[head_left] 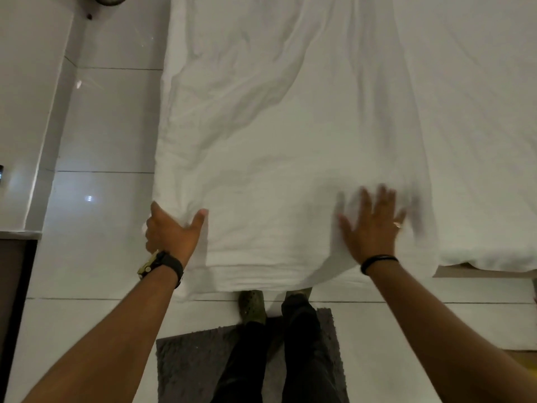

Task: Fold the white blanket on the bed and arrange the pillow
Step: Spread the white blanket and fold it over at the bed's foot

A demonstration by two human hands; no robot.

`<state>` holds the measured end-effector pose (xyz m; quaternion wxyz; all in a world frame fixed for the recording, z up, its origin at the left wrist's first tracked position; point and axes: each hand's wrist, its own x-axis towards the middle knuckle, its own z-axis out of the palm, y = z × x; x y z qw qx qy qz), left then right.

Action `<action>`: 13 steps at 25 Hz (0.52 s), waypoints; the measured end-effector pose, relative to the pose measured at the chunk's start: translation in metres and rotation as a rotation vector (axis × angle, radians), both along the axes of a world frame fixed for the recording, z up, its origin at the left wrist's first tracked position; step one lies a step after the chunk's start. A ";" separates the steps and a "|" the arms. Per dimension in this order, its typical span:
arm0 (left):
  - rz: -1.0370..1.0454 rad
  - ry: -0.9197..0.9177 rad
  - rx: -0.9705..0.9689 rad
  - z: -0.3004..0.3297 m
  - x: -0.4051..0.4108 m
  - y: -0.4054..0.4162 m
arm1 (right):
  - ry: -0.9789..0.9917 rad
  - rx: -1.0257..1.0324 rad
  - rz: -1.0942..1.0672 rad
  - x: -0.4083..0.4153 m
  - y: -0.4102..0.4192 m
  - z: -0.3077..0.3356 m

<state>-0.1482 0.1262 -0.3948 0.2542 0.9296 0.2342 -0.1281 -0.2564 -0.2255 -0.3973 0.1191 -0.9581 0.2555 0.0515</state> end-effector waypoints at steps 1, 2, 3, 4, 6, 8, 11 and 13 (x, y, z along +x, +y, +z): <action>-0.009 -0.017 0.005 0.000 0.006 -0.005 | 0.031 0.049 0.160 0.010 0.022 -0.002; -0.037 -0.016 0.014 -0.005 0.013 -0.002 | 0.093 0.064 0.300 0.017 0.035 -0.007; -0.082 0.012 0.042 -0.007 0.020 0.007 | 0.154 0.060 0.381 0.022 0.035 -0.015; -0.129 0.068 0.078 -0.008 0.027 0.022 | 0.214 0.040 0.374 0.021 0.021 -0.018; -0.184 0.157 0.153 -0.013 0.034 0.045 | 0.344 -0.046 0.163 -0.003 -0.038 -0.026; -0.234 0.059 0.270 -0.018 0.036 0.050 | 0.472 -0.085 -0.112 -0.036 -0.094 -0.024; -0.576 -0.188 0.332 -0.020 0.019 -0.005 | 0.418 -0.045 -0.211 -0.036 -0.085 -0.008; -0.925 -0.256 0.260 -0.026 0.006 -0.064 | 0.216 0.047 0.039 0.003 -0.022 -0.014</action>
